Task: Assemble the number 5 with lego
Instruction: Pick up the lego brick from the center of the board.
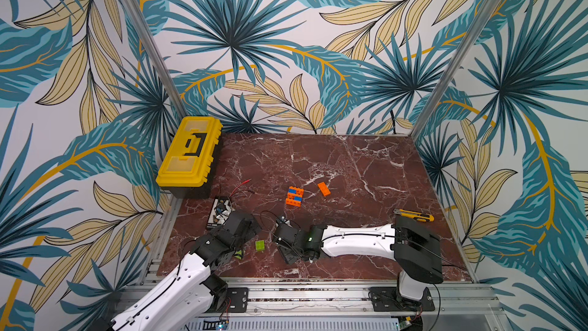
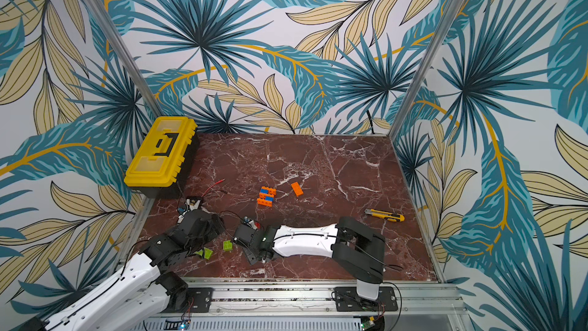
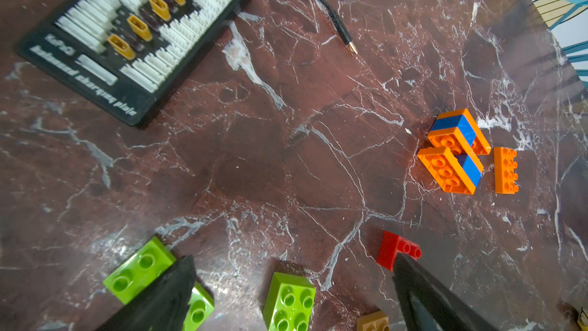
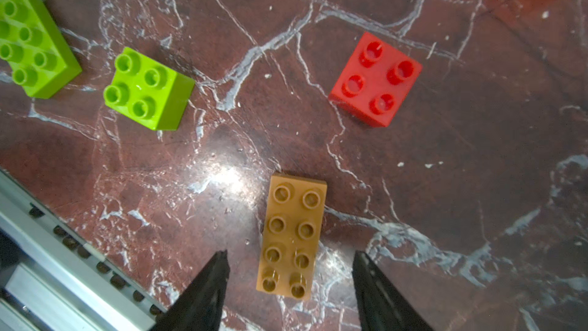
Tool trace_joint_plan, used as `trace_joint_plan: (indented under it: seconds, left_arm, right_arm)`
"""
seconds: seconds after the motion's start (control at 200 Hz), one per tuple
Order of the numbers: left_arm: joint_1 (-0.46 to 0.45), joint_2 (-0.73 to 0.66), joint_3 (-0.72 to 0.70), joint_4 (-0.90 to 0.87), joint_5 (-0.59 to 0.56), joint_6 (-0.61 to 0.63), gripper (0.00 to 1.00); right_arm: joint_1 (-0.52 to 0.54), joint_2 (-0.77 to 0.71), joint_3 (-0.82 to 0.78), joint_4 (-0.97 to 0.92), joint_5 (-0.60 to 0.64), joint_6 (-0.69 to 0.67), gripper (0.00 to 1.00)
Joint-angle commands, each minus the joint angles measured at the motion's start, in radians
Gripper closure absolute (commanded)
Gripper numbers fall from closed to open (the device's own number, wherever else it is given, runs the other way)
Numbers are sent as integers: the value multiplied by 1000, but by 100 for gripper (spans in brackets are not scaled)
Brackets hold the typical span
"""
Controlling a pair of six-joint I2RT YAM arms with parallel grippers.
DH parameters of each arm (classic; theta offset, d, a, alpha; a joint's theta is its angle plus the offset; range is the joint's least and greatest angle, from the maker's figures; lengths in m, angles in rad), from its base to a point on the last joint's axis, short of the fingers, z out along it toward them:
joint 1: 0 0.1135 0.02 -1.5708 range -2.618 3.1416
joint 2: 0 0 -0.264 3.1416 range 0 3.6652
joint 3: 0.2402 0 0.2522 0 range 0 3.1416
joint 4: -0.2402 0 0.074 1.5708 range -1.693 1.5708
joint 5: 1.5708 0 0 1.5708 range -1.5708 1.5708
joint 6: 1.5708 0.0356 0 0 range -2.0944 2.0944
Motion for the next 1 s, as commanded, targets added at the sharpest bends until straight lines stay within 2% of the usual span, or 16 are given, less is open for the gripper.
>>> trace_joint_plan:
  seconds: [0.0,0.33,0.596,0.866,0.996]
  left_arm:
    - [14,-22,-15,-36,-27,-16,0]
    - [17,-30,-13,-44,-37,-8,0]
    - [18,-30,-35,-14,-31,-1,0]
    - [18,-1,-23,15,-20,8,0]
    - [18,-1,-21,6,-17,8,0]
  right_arm:
    - [3,43,26,-58,21,-4,39]
    - [15,97,58,-104,29,-14,46]
    - [15,137,77,-128,15,-33,46]
    - [4,143,49,-102,-8,-35,49]
    - [-1,142,40,-90,-17,-37,54]
